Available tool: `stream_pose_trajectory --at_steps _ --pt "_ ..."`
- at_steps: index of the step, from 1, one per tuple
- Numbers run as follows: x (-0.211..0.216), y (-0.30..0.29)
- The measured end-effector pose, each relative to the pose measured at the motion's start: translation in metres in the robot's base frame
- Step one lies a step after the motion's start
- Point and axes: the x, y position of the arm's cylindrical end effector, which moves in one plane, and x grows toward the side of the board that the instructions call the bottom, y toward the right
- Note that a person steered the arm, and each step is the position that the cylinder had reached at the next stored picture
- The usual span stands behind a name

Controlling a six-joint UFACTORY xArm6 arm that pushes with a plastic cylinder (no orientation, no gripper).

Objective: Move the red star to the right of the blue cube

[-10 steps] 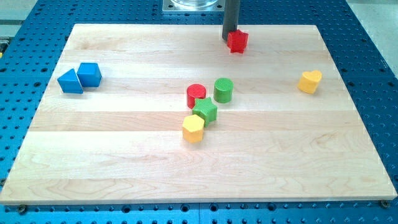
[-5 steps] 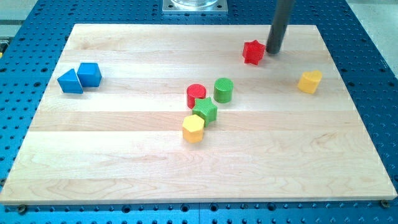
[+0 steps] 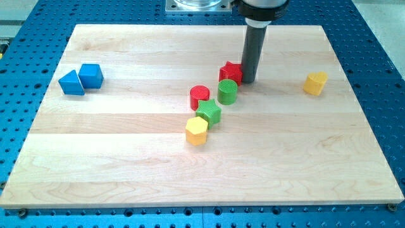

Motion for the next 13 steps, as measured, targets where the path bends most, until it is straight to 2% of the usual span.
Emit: stream_pose_trajectory --at_steps 3,6,7,9,10,12,13 --pt "0.002 -0.121" --pt "-0.073 -0.136" --pt "-0.048 -0.141" --pt "0.045 -0.143" --pt "0.057 -0.143" --pt "0.006 -0.085" --pt "-0.040 -0.085"
